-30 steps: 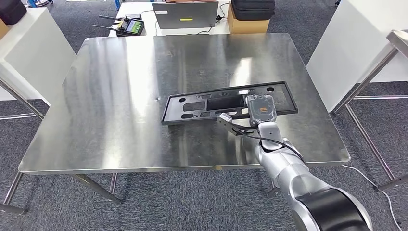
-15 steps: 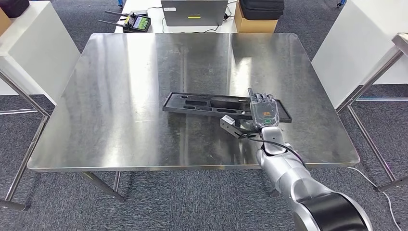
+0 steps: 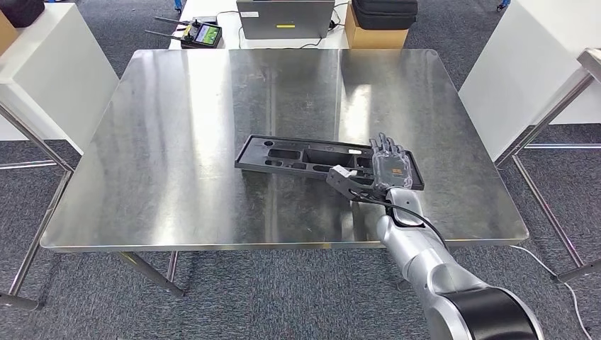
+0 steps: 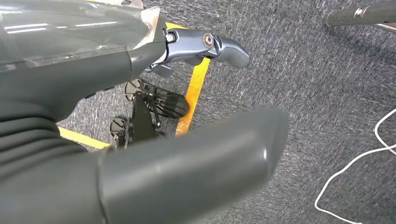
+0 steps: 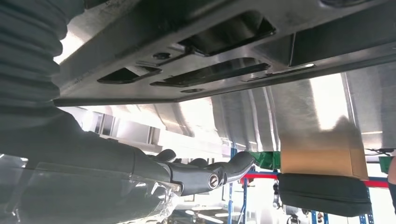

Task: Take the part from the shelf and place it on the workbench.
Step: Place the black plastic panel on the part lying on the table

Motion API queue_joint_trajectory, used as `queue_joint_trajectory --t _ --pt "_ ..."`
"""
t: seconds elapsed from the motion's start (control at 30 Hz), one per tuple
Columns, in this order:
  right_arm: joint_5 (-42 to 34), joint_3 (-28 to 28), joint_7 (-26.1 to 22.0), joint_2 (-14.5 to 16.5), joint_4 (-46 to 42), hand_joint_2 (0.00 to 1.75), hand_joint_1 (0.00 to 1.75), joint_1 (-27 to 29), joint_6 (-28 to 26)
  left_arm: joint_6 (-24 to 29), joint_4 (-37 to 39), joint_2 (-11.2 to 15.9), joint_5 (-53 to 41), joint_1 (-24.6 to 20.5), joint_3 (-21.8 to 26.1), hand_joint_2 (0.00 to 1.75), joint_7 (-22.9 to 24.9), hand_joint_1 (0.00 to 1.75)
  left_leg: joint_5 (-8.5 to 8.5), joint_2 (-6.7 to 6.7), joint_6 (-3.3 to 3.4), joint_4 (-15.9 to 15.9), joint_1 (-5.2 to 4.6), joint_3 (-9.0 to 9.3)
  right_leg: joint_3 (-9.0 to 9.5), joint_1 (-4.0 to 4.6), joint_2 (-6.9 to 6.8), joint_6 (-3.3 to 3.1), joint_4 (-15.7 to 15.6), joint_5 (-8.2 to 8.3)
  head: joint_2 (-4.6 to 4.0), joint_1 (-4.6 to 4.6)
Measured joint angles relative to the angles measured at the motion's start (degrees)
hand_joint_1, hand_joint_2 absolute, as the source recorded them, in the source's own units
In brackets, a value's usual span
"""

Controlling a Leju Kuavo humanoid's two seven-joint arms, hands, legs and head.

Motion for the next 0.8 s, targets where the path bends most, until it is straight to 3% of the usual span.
queue_joint_trajectory --t 0.37,0.63,0.8 --pt "-0.1 -0.8 -0.1 0.3 0.0 1.75 0.00 0.0 0.4 0.0 0.0 0.0 0.1 0.0 0.0 0.00 0.0 0.00 0.00 0.00 0.00 0.0 0.01 0.00 0.00 0.00 0.00 0.00 0.0 0.00 0.01 0.01" --pt "-0.5 -0.9 -0.7 0.9 0.0 1.75 0.00 -0.4 5.9 0.5 0.1 0.0 0.5 0.0 0.5 0.00 0.3 0.00 0.00 0.00 0.00 0.0 0.01 0.00 0.01 0.01 0.00 0.00 0.0 0.00 0.00 0.00" --pt "-2.6 -1.1 -3.9 1.2 -0.1 1.75 0.00 -0.6 7.4 0.6 0.1 0.0 0.3 0.0 1.0 0.00 0.7 0.00 0.00 0.00 0.00 0.0 0.01 0.00 0.01 0.01 0.00 0.00 0.0 0.00 0.01 0.01"
